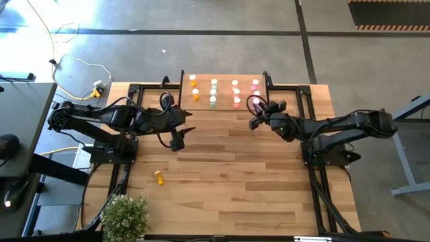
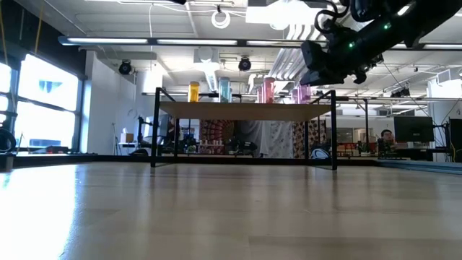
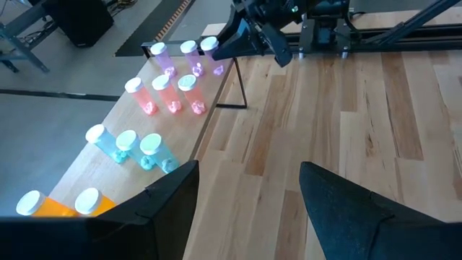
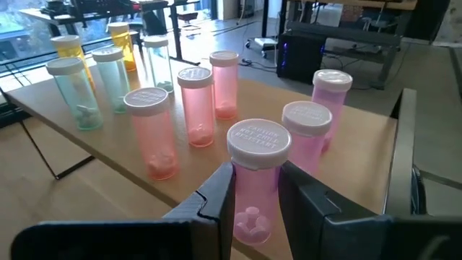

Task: Pick and place medicine bottles onto shelf by color
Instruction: Put the purple pill bottle on the shelf aligned with the purple pill bottles, then put the orange pill bottle on the shelf aligned with the orange pill bottles

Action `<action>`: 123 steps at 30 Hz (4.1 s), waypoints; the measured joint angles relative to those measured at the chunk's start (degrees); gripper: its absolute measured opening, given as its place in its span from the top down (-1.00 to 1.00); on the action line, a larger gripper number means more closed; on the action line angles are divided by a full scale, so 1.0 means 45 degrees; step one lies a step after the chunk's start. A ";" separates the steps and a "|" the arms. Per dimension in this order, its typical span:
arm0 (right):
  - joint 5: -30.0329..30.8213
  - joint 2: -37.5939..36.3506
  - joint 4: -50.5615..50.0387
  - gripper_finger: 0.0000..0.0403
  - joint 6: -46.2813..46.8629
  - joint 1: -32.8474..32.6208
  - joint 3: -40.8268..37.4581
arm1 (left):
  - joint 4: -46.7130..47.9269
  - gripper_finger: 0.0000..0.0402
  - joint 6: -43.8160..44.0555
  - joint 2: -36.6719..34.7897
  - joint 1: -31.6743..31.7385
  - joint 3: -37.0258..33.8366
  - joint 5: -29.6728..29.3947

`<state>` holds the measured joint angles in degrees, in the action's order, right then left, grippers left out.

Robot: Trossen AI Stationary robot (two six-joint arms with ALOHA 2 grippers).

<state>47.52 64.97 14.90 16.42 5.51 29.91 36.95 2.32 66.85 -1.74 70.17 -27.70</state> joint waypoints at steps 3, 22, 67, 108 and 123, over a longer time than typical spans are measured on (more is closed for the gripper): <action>-0.0306 0.0000 -0.0005 0.61 -0.0207 0.0231 0.0000 | 0.0000 -0.14 -0.0001 0.0000 0.0001 0.0000 0.0000; -0.0887 0.0000 -0.0423 0.61 0.0356 0.0743 0.0000 | 0.0000 -0.14 -0.0003 0.0000 -0.0001 0.0000 -0.0034; -0.0613 -0.0434 -0.1116 0.41 0.0576 0.0676 0.0000 | 0.0000 -0.14 0.0002 0.0000 -0.0002 -0.0002 0.0000; -0.0904 -0.0880 -0.2214 0.41 0.1484 0.0099 0.0005 | -0.0175 -0.14 0.0002 0.0000 0.0000 -0.0004 0.0010; -0.3141 -0.1394 -0.3812 0.41 0.5366 -0.1482 0.0015 | 0.0225 -0.14 0.0402 0.0004 -0.0004 -0.0005 0.0320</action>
<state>33.39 58.70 -2.26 40.57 -1.16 29.98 37.96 4.13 66.87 -1.76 70.15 -26.26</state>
